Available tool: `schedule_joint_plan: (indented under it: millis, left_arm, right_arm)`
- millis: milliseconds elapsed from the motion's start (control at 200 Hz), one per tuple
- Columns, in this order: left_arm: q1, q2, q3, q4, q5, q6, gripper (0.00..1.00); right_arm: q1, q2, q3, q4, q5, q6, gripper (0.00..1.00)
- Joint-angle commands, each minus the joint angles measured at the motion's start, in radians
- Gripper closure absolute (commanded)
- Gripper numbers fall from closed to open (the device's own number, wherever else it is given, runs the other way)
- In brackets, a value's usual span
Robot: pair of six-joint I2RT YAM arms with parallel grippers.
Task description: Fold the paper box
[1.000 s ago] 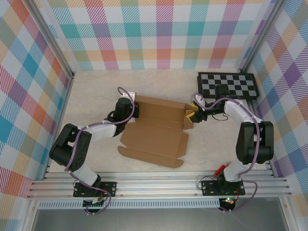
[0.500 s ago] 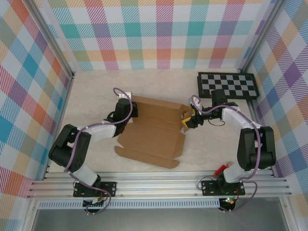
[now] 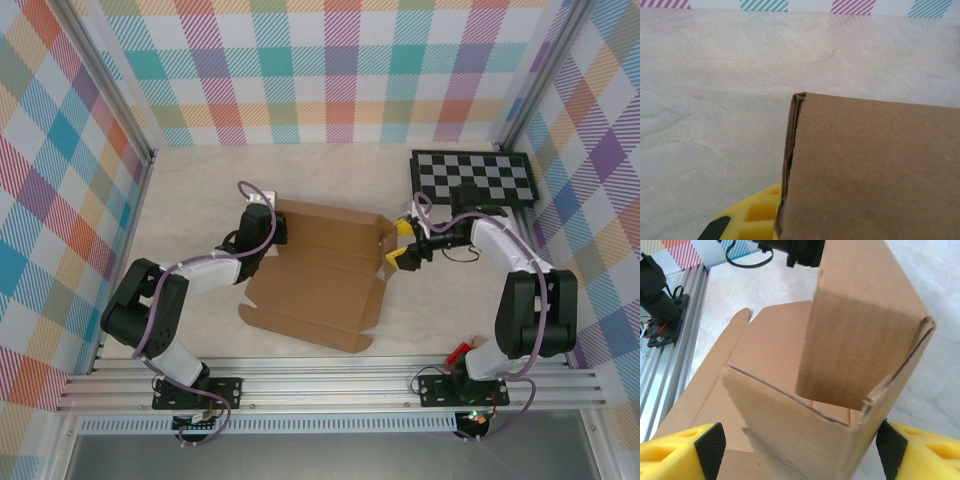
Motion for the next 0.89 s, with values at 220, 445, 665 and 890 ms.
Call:
schedule_joint_plan:
  millis: [220, 445, 665, 890]
  left_arm:
    - [0.013, -0.074, -0.030, 0.109, 0.051, 0.175, 1.00]
    - [0.015, -0.085, -0.030, 0.126, 0.073, 0.199, 1.00]
    - [0.015, -0.087, -0.042, 0.140, 0.080, 0.206, 1.00]
    - [0.015, -0.081, -0.058, 0.160, 0.082, 0.178, 1.00]
  right_arm:
    - [-0.095, 0.019, 0.157, -0.072, 0.060, -0.094, 0.20]
    - [-0.134, 0.051, 0.016, 0.139, 0.143, -0.061, 0.22]
    - [-0.107, 0.101, 0.007, 0.147, 0.139, -0.086, 0.24]
    - [0.012, 0.131, 0.022, 0.098, 0.108, -0.114, 0.29]
